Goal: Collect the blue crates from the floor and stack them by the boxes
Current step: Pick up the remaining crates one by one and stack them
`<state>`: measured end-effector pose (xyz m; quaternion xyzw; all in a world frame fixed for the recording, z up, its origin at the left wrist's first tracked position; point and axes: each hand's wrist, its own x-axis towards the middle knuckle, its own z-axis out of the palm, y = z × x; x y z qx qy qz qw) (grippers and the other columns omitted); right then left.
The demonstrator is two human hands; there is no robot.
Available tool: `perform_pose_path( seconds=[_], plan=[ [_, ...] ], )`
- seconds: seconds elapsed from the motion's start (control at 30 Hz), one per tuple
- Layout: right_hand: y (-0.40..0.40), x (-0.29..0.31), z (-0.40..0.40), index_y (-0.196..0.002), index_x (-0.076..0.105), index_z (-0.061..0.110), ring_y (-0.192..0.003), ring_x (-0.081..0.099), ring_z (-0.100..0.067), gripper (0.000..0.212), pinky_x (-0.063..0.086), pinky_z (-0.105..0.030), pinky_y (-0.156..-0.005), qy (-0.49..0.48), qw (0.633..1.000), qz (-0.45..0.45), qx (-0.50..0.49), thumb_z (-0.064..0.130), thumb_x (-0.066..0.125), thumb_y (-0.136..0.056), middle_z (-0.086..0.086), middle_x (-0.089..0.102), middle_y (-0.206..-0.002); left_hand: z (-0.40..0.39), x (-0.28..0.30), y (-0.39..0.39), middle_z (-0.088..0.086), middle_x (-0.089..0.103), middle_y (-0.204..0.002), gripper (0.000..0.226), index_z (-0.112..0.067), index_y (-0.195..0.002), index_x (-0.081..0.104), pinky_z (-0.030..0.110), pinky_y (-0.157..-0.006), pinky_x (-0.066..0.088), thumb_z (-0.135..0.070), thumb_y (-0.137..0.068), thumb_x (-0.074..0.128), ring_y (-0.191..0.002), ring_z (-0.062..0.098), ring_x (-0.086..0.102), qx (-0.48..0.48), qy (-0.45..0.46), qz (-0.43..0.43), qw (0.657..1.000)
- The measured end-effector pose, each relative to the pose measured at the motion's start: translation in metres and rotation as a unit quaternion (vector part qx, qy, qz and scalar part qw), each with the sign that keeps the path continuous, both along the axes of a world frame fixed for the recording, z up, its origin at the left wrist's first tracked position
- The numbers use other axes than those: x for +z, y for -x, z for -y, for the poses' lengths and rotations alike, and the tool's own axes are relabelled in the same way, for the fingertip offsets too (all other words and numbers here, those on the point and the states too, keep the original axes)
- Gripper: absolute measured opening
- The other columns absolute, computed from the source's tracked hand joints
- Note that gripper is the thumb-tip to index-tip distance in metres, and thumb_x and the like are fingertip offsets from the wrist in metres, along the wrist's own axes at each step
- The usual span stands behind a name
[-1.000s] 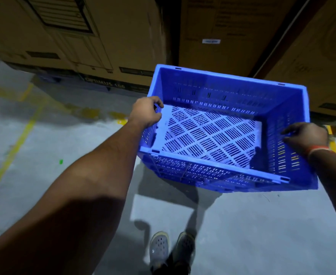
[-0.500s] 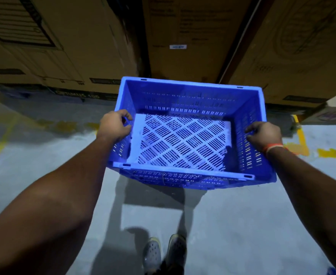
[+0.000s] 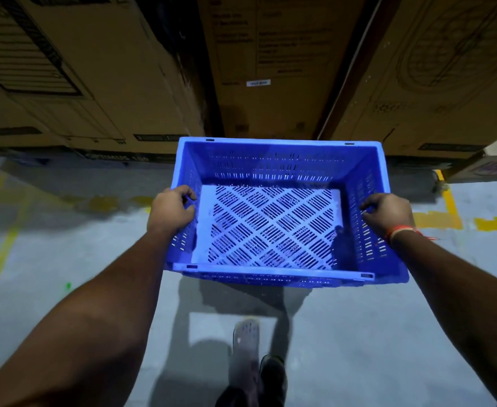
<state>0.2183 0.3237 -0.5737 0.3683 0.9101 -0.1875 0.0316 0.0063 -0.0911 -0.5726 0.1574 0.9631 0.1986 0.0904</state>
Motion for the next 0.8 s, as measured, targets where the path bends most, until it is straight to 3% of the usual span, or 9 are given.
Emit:
perform_pose_path(
  seconds=[0.17, 0.27, 0.37, 0.43, 0.57, 0.67, 0.8],
  plan=[
    [0.000, 0.001, 0.002, -0.087, 0.074, 0.027, -0.091, 0.069, -0.028, 0.019, 0.051, -0.028, -0.078, 0.013, 1.000, 0.011, -0.009, 0.015, 0.075, -0.071, -0.006, 0.075, -0.097, 0.003, -0.002, 0.001, 0.002, 0.065, -0.070, 0.018, -0.023, -0.091, 0.067, 0.034, -0.069, 0.052, -0.016, -0.074, 0.069, -0.073, 0.027, 0.062, -0.003, -0.027, 0.017, 0.999],
    [0.004, 0.016, -0.003, -0.099, 0.074, 0.025, -0.095, 0.067, -0.030, 0.033, 0.047, -0.026, -0.078, 0.062, 0.993, 0.095, 0.015, 0.016, 0.079, -0.068, -0.012, 0.073, -0.100, 0.001, 0.007, 0.000, 0.004, 0.065, -0.071, 0.025, -0.025, -0.096, 0.069, 0.035, -0.071, 0.053, -0.014, -0.074, 0.070, -0.077, 0.028, 0.062, -0.004, -0.031, 0.050, 0.998],
    [0.007, 0.034, -0.006, -0.123, 0.064, 0.018, -0.116, 0.058, -0.030, 0.055, 0.045, -0.029, -0.095, 0.155, 0.972, 0.175, 0.031, 0.018, 0.082, -0.071, -0.015, 0.060, -0.131, 0.003, 0.012, 0.000, 0.013, 0.065, -0.076, 0.034, -0.022, -0.104, 0.070, 0.037, -0.070, 0.051, -0.014, -0.072, 0.076, -0.075, 0.031, 0.061, -0.002, -0.044, 0.105, 0.994],
    [0.007, 0.043, -0.003, -0.132, 0.058, 0.018, -0.125, 0.052, -0.030, 0.064, 0.042, -0.030, -0.103, 0.160, 0.970, 0.183, 0.025, 0.024, 0.082, -0.072, -0.015, 0.052, -0.141, 0.004, 0.017, 0.005, 0.020, 0.063, -0.090, 0.044, -0.020, -0.115, 0.066, 0.038, -0.078, 0.051, -0.020, -0.073, 0.079, -0.086, 0.033, 0.059, -0.021, -0.011, 0.145, 0.989],
    [-0.011, 0.052, 0.016, -0.131, 0.060, 0.019, -0.127, 0.052, -0.032, 0.062, 0.040, -0.034, -0.109, 0.170, 0.982, 0.077, -0.035, 0.026, 0.081, -0.073, -0.021, 0.051, -0.140, -0.011, 0.032, 0.002, 0.021, 0.038, -0.130, 0.056, -0.021, -0.128, 0.057, 0.042, -0.101, 0.046, -0.030, -0.076, 0.076, -0.121, 0.041, 0.046, 0.022, 0.092, 0.147, 0.985],
    [-0.038, 0.064, 0.031, -0.125, 0.065, 0.016, -0.125, 0.052, -0.032, 0.054, 0.039, -0.039, -0.111, 0.191, 0.977, -0.036, -0.083, 0.018, 0.080, -0.073, -0.021, 0.056, -0.131, -0.047, 0.052, -0.016, 0.016, 0.024, -0.148, 0.048, -0.019, -0.118, 0.060, 0.050, -0.102, 0.043, -0.025, -0.072, 0.073, -0.131, 0.041, 0.034, 0.060, 0.068, 0.043, 0.995],
    [-0.080, 0.083, 0.038, -0.118, 0.068, 0.007, -0.109, 0.061, -0.025, 0.041, 0.048, -0.040, -0.101, 0.216, 0.951, -0.154, -0.156, 0.005, 0.075, -0.077, -0.015, 0.063, -0.122, -0.109, 0.069, -0.037, 0.017, 0.022, -0.152, 0.045, -0.019, -0.116, 0.062, 0.053, -0.100, 0.044, -0.025, -0.073, 0.075, -0.131, 0.042, 0.035, -0.031, 0.001, 0.009, 0.999]
  ],
)
